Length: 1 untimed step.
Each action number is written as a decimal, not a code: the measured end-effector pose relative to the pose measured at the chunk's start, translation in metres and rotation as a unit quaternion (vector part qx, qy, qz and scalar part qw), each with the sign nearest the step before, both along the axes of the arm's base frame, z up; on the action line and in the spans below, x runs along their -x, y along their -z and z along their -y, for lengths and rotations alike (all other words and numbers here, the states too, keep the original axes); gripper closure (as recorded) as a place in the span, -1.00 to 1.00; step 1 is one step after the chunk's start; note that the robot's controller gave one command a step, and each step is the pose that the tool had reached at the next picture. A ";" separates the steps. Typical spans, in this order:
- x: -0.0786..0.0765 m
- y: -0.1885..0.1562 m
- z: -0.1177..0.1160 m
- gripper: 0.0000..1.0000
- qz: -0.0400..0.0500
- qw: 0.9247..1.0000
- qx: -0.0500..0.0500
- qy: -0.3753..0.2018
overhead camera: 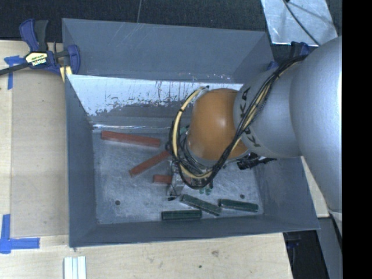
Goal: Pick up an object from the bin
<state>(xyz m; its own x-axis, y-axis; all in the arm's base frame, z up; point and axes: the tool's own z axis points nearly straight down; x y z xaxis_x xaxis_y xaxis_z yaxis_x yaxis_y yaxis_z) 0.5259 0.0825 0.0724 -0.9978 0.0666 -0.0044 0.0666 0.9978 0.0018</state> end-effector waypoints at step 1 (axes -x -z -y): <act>0.003 -0.008 0.000 1.00 -0.004 1.000 0.001 0.000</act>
Offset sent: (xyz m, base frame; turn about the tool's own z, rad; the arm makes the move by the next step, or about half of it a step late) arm 0.0001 0.0001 0.0080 0.0000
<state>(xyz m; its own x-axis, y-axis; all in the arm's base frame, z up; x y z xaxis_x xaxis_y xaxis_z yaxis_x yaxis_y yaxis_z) 0.5234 0.0820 0.0804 -0.9978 0.0666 0.0044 0.0666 0.9978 -0.0004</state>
